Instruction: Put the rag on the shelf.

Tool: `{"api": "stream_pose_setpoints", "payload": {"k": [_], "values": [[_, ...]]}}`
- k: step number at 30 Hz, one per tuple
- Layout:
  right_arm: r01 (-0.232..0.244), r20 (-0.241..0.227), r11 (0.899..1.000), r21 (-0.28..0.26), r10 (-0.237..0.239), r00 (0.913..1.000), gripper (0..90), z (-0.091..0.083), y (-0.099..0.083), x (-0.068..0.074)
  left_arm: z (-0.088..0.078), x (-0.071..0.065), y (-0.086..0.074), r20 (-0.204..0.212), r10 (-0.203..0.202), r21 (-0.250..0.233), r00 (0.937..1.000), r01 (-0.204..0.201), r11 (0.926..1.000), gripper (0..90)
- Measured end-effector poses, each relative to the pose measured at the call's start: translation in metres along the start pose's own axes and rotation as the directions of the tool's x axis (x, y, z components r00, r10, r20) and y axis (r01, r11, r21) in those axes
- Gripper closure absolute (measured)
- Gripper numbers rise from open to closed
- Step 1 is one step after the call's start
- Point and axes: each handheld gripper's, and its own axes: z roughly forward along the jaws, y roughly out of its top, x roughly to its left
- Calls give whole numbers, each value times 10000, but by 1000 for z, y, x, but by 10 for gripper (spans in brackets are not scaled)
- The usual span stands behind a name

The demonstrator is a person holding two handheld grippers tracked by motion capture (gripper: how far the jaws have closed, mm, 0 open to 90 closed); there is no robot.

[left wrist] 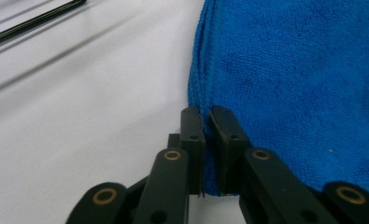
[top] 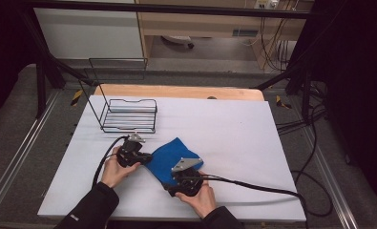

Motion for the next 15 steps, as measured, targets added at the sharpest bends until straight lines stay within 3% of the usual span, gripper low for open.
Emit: {"api": "stream_pose_setpoints", "payload": {"k": [2,3,6,8,13,15], "values": [[117,278,9999,28,-117,9995,599,6,-4,2,0,-2,0,-110,15,-4,9999,-15,10000,858],[117,278,9999,28,-117,9995,599,6,-4,2,0,-2,0,-144,50,17,9999,-49,10000,858],[402,758,9992,59,-406,9963,781,5,-5,2,-2,-3,1,-224,-37,86,9997,39,10000,866],[538,827,9985,85,-544,9951,852,5,-5,1,-3,-4,0,-304,-128,98,9995,131,9999,868],[669,64,9968,447,-672,9977,873,-7,0,-3,-24,-13,-14,81,-568,49,9984,568,9984,869],[928,-171,9941,569,-919,9956,872,-15,1,-4,-33,-24,-22,131,-594,12,9982,594,9982,868]]}}
